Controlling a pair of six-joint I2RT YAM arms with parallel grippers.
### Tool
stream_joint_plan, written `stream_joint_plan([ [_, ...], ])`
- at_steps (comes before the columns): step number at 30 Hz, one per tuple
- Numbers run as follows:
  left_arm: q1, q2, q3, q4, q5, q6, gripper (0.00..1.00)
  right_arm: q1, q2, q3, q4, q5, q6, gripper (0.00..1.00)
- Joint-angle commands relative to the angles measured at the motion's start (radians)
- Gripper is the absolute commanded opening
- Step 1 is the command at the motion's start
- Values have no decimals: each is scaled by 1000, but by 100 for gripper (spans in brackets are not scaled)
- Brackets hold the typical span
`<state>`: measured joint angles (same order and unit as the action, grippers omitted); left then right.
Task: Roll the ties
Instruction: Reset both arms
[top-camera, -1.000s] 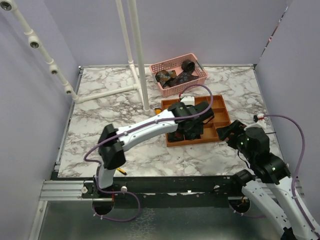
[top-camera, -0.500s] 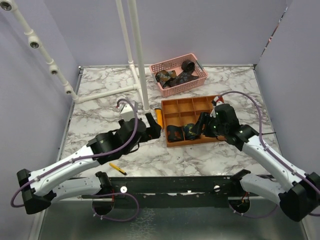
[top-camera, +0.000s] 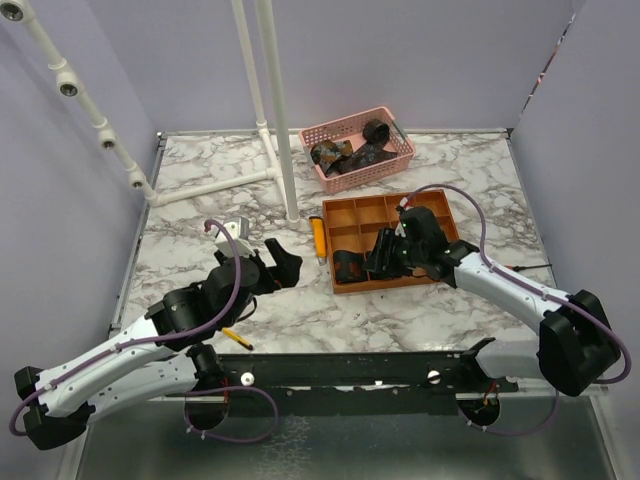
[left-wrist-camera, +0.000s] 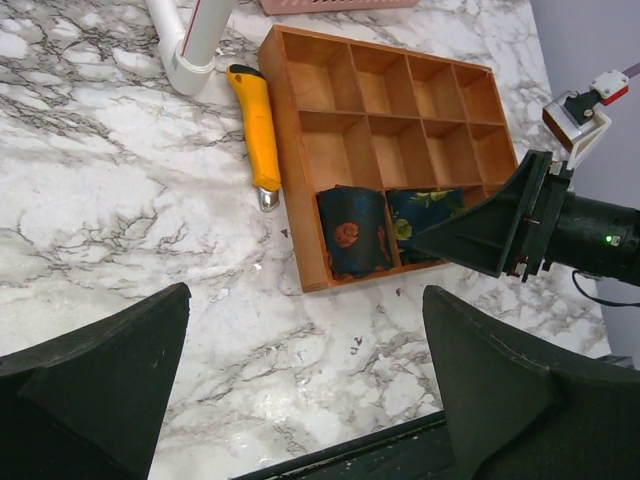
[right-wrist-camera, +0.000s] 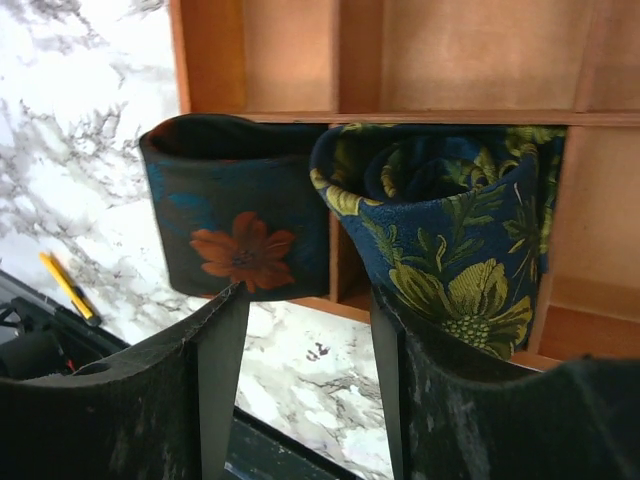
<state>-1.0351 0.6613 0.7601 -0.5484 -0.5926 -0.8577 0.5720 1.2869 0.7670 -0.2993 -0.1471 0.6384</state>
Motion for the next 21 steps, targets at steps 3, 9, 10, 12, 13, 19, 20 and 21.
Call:
stream_joint_plan([
  [3,3,3,-24,-24,-40,36,99,-66,24,-61,13,43,34,56],
  [9,4,41,-40,-33,-62,32,99,-79,-79,-93,82,-83,-27,66],
  [10,4,59,-33,-39,-73,29,99,-80,-109,-84,82,-105,-39,69],
  [12,4,107,-11,-54,-94,25,99,-80,-183,-58,49,-112,-56,74],
  [13,3,138,3,-63,-111,18,99,-80,-217,-42,23,-87,-57,75],
  [19,6,264,78,-89,-160,-14,99,-80,-427,-15,-130,198,-74,77],
  [20,6,268,79,-88,-168,-27,99,-80,-457,-24,-150,264,-60,77],
  [21,6,268,75,-87,-170,-38,99,-80,-487,-37,-169,315,-50,77],
])
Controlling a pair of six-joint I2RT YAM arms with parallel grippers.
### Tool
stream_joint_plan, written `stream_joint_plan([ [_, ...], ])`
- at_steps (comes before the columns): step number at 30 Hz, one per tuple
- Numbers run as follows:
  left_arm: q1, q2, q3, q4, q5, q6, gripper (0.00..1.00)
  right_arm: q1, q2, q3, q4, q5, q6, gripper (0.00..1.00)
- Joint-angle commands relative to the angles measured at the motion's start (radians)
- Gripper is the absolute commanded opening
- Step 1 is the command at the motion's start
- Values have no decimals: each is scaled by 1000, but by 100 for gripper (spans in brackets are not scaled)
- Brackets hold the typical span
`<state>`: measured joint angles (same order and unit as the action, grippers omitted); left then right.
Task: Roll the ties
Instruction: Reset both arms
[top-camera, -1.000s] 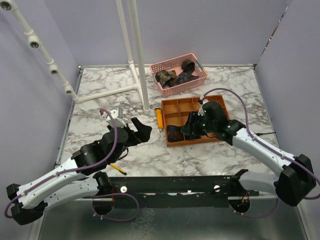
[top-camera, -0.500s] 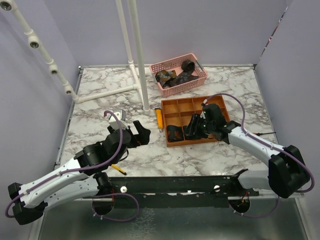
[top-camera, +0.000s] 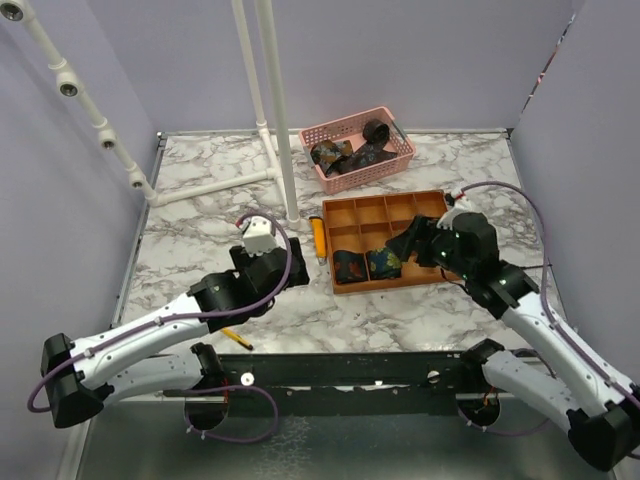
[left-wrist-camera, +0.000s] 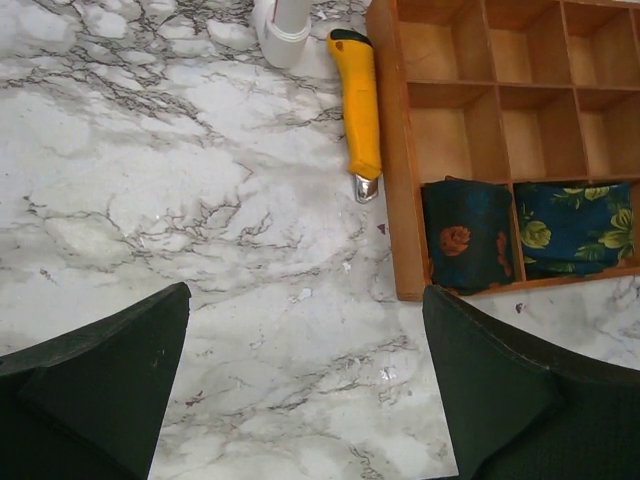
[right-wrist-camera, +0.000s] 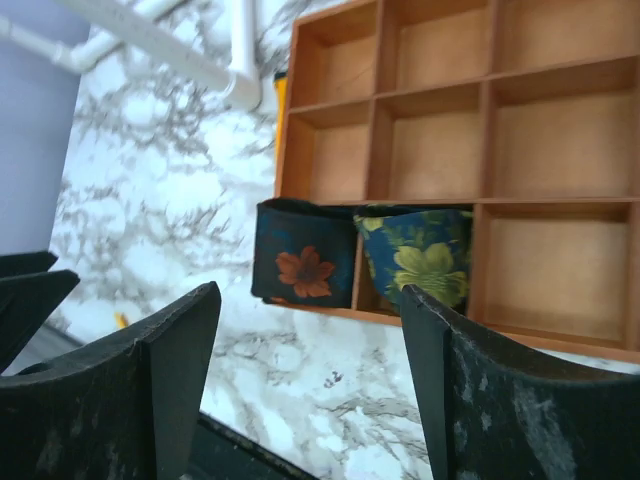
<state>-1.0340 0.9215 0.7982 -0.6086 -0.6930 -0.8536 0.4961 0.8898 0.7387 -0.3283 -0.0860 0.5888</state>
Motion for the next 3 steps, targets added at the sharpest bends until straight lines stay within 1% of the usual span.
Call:
stream_joint_plan([
  [1,5,8,35,-24,-72,-47,99,-4,-116,-24,-163,300,12,77],
  [3,5,4,30,-23,-75,-47,99,-4,-172,-57,-182,362,28,78],
])
